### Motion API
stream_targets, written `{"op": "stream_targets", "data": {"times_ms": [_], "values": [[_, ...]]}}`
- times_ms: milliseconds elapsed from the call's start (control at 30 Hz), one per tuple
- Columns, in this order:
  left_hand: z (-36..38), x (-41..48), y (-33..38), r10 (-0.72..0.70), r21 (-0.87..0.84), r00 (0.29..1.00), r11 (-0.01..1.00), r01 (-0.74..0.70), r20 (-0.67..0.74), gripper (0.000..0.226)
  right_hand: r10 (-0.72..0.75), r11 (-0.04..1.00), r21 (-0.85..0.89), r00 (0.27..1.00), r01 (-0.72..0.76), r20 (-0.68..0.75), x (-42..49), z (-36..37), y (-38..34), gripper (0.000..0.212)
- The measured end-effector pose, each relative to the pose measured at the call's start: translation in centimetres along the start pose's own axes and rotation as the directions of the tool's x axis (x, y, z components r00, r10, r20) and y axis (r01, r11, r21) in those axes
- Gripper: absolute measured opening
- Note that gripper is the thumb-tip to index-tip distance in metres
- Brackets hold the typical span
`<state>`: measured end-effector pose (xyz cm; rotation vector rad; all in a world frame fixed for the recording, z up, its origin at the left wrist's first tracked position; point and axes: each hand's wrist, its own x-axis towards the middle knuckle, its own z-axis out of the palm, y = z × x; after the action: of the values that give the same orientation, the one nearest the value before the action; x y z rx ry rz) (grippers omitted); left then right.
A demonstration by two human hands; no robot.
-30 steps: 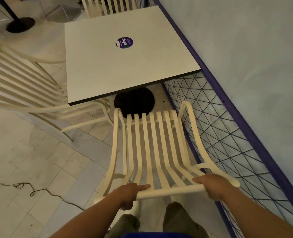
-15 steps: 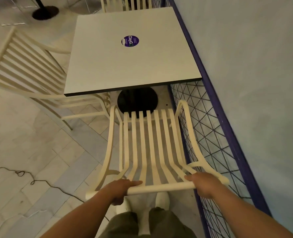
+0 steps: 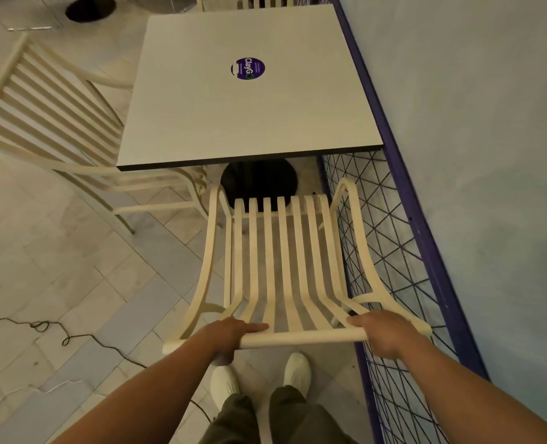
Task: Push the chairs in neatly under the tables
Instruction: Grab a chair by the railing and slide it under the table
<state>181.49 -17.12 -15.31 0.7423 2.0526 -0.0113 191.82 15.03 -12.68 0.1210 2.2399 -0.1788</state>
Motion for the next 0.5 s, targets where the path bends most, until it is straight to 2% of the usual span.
{"op": "stream_targets", "data": {"times_ms": [200,367,500], "values": [[0.2,0.1,-0.1,-0.026,-0.031,1.000,0.999,0.026,-0.002,0.086,-0.032,0.996,0.081,0.996,0.025,0.085,0.4,-1.1,0.8,0.073],[0.7,0.4,0.3,-0.040,0.004,0.999,0.999,0.040,-0.031,0.092,-0.041,0.997,0.067,0.994,0.035,0.097,0.6,-0.8,0.9,0.082],[1.0,0.7,0.2,-0.055,0.006,0.998,0.998,0.055,-0.024,0.095,-0.041,0.999,0.033,0.994,0.038,0.103,0.7,-0.8,0.9,0.080]]}}
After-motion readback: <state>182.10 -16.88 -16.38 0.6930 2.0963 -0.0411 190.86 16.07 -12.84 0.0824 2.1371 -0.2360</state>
